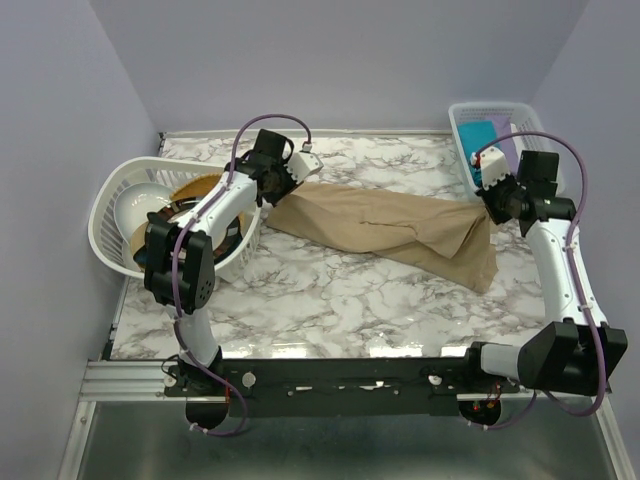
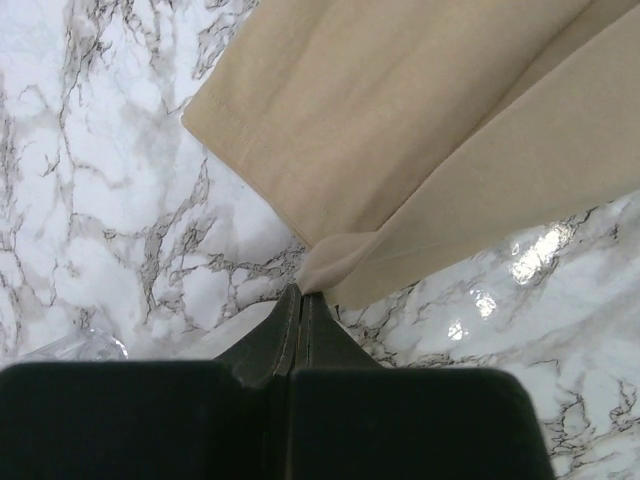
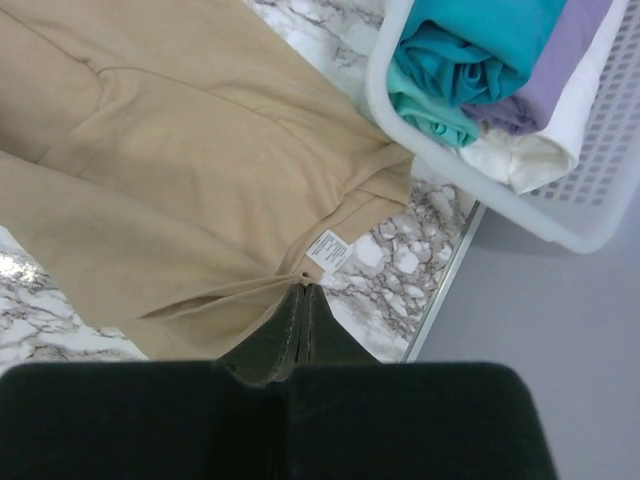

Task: Roll the t-shirts
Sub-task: Fold the T-shirt at the center of the board.

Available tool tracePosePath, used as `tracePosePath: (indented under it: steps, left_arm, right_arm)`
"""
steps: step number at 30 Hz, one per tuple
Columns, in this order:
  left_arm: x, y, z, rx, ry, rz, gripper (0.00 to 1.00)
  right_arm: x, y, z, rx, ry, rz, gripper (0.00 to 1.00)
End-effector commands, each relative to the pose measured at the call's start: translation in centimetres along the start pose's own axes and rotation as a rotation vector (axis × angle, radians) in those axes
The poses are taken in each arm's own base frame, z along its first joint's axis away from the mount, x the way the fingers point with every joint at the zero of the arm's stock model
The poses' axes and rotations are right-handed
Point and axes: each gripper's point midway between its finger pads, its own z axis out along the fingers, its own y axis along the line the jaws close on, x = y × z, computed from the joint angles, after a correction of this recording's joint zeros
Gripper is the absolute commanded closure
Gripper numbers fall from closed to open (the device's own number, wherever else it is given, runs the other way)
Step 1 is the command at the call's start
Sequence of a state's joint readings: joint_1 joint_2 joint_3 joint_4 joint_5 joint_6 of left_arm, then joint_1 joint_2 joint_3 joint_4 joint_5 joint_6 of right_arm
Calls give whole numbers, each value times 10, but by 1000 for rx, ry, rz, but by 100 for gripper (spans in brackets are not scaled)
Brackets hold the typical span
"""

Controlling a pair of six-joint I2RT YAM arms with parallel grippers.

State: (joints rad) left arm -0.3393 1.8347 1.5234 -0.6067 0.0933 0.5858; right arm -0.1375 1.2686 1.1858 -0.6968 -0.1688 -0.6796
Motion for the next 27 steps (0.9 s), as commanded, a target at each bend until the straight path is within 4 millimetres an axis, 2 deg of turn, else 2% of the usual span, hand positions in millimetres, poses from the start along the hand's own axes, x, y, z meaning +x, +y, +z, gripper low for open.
tracePosePath:
  steps: [1, 3, 7, 12, 18, 22, 27]
  left_arm:
    - [57, 2, -9, -27, 195, -22, 100]
    - [56, 2, -17, -36, 187, -35, 100]
    - [77, -6, -23, -44, 234, -25, 100]
    - [88, 4, -31, -99, 271, 8, 100]
    - [97, 12, -40, -120, 309, 54, 100]
    - [109, 8, -45, -109, 346, 65, 100]
    - [115, 11, -54, -129, 356, 79, 100]
  right_arm:
    - [-19, -12, 1, -5, -55, -82, 100]
    - [-20, -16, 7, -19, -57, -89, 100]
    - [-21, -20, 22, -62, -51, -107, 100]
    - [-18, -24, 40, -119, -24, -131, 100]
    - [-19, -29, 48, -136, -32, -187, 100]
    - [-20, -31, 56, -148, -34, -200, 100]
    - [-23, -33, 65, -173, -47, -220, 100]
